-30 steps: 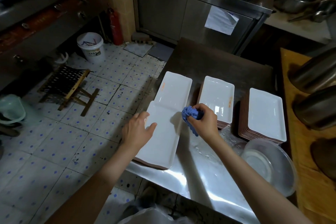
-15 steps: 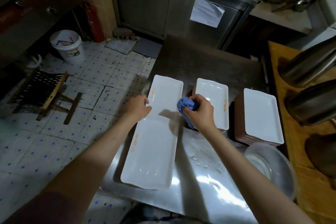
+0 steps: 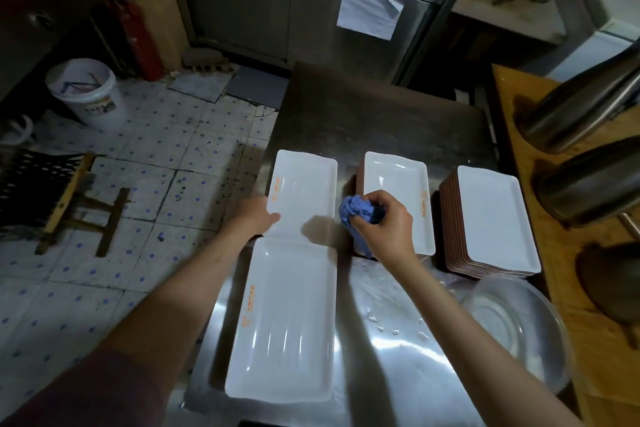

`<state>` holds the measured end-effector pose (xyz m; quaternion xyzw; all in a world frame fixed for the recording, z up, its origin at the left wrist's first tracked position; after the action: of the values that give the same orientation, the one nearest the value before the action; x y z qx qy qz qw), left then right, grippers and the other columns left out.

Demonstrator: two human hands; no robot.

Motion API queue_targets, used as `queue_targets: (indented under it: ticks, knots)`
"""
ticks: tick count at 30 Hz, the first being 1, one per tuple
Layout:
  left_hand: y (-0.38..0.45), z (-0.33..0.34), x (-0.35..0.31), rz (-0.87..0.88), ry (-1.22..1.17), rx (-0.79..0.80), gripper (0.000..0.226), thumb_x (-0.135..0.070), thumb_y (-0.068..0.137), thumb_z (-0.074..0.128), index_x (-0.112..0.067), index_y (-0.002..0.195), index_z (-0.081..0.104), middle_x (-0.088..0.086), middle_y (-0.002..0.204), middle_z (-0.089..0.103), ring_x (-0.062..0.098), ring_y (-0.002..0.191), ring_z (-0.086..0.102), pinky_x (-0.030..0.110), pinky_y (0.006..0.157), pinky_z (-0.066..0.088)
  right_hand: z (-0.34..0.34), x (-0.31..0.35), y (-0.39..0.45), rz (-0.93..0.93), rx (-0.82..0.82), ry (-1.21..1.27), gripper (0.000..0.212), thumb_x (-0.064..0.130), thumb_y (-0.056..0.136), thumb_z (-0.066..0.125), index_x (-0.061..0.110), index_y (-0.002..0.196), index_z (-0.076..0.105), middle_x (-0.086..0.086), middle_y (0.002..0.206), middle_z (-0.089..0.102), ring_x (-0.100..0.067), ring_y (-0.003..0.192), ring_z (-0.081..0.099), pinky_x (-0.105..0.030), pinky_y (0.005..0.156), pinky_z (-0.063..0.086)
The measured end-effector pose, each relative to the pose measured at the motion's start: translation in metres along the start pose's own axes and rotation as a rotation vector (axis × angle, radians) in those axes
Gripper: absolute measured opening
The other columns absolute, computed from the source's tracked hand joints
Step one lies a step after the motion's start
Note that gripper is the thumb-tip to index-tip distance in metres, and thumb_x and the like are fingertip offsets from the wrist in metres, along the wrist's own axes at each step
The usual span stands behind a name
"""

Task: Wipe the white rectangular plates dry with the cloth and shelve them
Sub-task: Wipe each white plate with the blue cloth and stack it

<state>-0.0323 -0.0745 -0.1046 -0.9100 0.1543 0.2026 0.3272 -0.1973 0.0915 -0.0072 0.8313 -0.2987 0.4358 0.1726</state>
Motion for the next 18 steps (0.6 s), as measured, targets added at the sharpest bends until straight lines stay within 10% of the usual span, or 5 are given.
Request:
queue_targets:
  ticks: [5, 18]
  knots:
    - [-0.004, 0.003, -0.006, 0.07, -0.135, -0.064, 0.039, -0.021, 0.1, 0.043, -0.002, 0.134, 0.044, 0.015, 0.139, 0.049, 0.032, 0.124, 0.047, 0.035, 0.098, 0.039, -0.003, -0.005, -0.001, 0.036, -0.009, 0.002, 0.022, 0.001, 0.072, 0.073, 0.015, 0.079, 0.057, 0.017, 0.074, 0.057, 0.0, 0.068, 0.055, -0.005, 0.06, 0.041]
    - [-0.014, -0.002, -0.014, 0.097, -0.313, -0.084, 0.034, -0.021, 0.102, 0.034, -0.001, 0.129, 0.04, 0.015, 0.141, 0.044, 0.027, 0.117, 0.048, 0.035, 0.091, 0.04, -0.025, -0.011, 0.002, 0.026, -0.107, 0.026, 0.022, -0.001, 0.072, 0.07, 0.017, 0.077, 0.058, 0.015, 0.072, 0.057, 0.007, 0.065, 0.055, -0.005, 0.058, 0.041]
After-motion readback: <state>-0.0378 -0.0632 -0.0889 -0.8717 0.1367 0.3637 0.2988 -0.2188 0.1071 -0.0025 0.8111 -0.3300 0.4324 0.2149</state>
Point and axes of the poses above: each hand's wrist, its own y-axis towards the middle knuckle, its own z-axis out of the palm, x = y × z, the point moved 3 cm from there along y, towards the middle knuckle
